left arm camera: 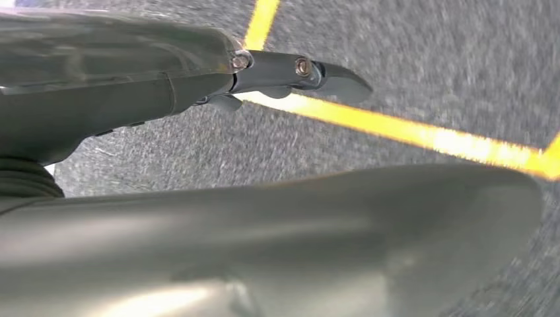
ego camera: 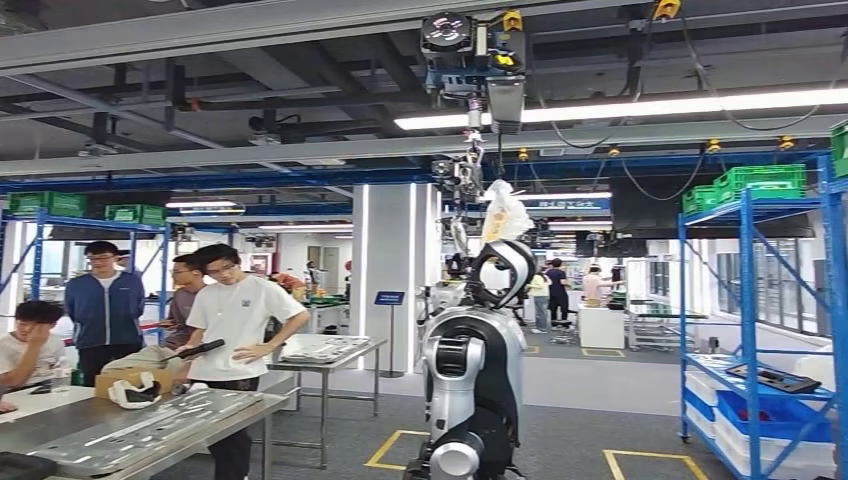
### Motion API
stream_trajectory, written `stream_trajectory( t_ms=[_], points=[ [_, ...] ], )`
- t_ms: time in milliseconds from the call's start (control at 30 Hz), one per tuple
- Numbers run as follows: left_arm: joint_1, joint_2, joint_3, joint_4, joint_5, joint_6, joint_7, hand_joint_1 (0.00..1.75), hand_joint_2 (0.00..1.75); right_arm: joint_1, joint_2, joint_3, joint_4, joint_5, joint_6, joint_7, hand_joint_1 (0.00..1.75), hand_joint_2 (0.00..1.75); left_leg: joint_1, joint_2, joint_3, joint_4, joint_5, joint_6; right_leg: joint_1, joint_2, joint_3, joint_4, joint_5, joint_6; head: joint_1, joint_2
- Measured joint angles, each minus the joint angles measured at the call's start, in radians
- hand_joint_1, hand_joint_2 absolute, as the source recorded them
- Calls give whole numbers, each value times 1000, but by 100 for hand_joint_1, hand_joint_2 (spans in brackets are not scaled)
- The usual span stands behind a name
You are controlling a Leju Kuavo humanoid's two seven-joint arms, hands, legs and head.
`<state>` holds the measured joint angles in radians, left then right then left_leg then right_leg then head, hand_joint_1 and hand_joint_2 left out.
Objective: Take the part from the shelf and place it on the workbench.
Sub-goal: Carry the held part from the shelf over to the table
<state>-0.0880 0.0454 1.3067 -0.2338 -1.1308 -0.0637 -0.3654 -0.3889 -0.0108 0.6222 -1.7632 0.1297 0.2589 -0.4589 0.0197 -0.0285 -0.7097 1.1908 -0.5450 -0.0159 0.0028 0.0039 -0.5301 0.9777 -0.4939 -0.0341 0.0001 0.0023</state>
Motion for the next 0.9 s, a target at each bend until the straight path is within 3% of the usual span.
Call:
stream_trajectory(
  t_ms=[67, 100, 133, 200, 267, 333, 367, 433, 500, 567, 600, 633, 733, 800, 867, 900],
  points=[
    [0, 0, 0, 0, 1, 0, 4, 0, 0, 5, 0, 1, 1, -4, 4, 0, 175, 175, 9, 15, -29, 76, -21, -13, -1, -30, 0, 1, -2, 3, 0, 0],
    [1, -1, 0, 0, 1, -1, 6, 0, 0, 6, 0, 2, 1, -6, 7, 0, 175, 175, 14, 20, -20, 66, -7, -18, -3, -43, 0, 2, -4, 6, 0, 0],
    [3, -1, 0, 0, 1, -1, 8, 0, 0, 7, 0, 3, 1, -9, 10, 1, 175, 175, 17, 29, 6, 22, 20, -24, -5, -55, 1, 6, -7, 11, 0, 0],
    [2, -1, 1, 0, 1, -1, 9, 0, 0, 6, 1, 4, 1, -15, 15, 5, 175, 175, 17, 67, 69, -95, 65, -29, -6, -76, 0, 18, -18, 27, 0, 0],
    [0, -2, 1, 0, 1, -1, 11, 0, 0, 6, 2, 4, 2, -19, 18, 7, 175, 175, 9, 91, 94, -148, 72, -15, -2, -93, 0, 29, -27, 41, -2, 0],
    [4, -3, 2, 0, 1, -2, 13, 0, 0, 6, 3, 6, 4, -22, 19, 7, 175, 175, 3, 76, 91, -147, 71, 5, -2, -109, 3, 28, -29, 49, -3, 0],
    [7, -3, 2, 0, 0, -2, 13, 0, 0, 5, 4, 7, 5, -23, 20, 7, 175, 175, 2, 67, 90, -148, 72, 11, -5, -105, 5, 31, -35, 53, -3, 0],
    [7, -3, 3, 0, 0, -2, 14, 0, 0, 5, 6, 8, 7, -26, 20, 7, 175, 175, 3, 49, 88, -150, 76, 24, -11, -65, -13, 78, -74, 58, -3, 0],
    [3, -3, 4, 0, 0, -2, 14, 0, 0, 5, 6, 8, 10, -29, 22, 7, 175, 175, 1, 28, 85, -151, 79, 32, -13, -23, -68, 200, -140, 56, -4, 0],
    [2, -3, 5, 0, 0, -3, 14, 0, 0, 5, 6, 10, 13, -33, 25, 7, 175, 175, -6, 4, 84, -150, 81, 37, -11, -13, -119, 306, -171, 51, -5, 0],
    [2, -2, 5, 0, -1, -3, 15, 0, 0, 5, 7, 10, 14, -35, 26, 7, 175, 175, -9, -8, 85, -150, 82, 39, -9, -11, -124, 312, -158, 47, -6, 0],
    [3, -2, 6, 0, -2, -2, 17, 0, 0, 5, 8, 11, 14, -38, 26, 7, 175, 175, -13, -22, 86, -150, 83, 40, -6, -6, -111, 278, -127, 40, -7, 0],
    [3, -1, 7, 0, -5, -2, 26, 0, 0, 5, 12, 11, 16, -44, 26, 7, 175, 175, -16, -58, 85, -150, 86, 40, 3, 54, -38, 101, -28, 8, -8, 0],
    [4, 2, 7, 0, -6, -1, 28, 0, 0, 6, 15, 11, 20, -47, 26, 7, 175, 175, -10, -78, 78, -151, 91, 33, 8, 75, -24, 60, -15, -2, -13, 0],
    [10, 7, 8, 0, -6, -1, 28, 0, 0, 5, 23, 11, 25, -49, 26, 6, 175, 175, -7, -88, 72, -154, 97, 22, 8, 50, -17, 37, -11, 1, -17, 0],
    [13, 9, 8, 0, -7, -2, 29, 0, 0, 5, 27, 11, 27, -49, 26, 5, 175, 175, -9, -76, 68, -151, 92, 17, 5, 38, -12, 24, -8, 3, -18, 0]
  ],
)
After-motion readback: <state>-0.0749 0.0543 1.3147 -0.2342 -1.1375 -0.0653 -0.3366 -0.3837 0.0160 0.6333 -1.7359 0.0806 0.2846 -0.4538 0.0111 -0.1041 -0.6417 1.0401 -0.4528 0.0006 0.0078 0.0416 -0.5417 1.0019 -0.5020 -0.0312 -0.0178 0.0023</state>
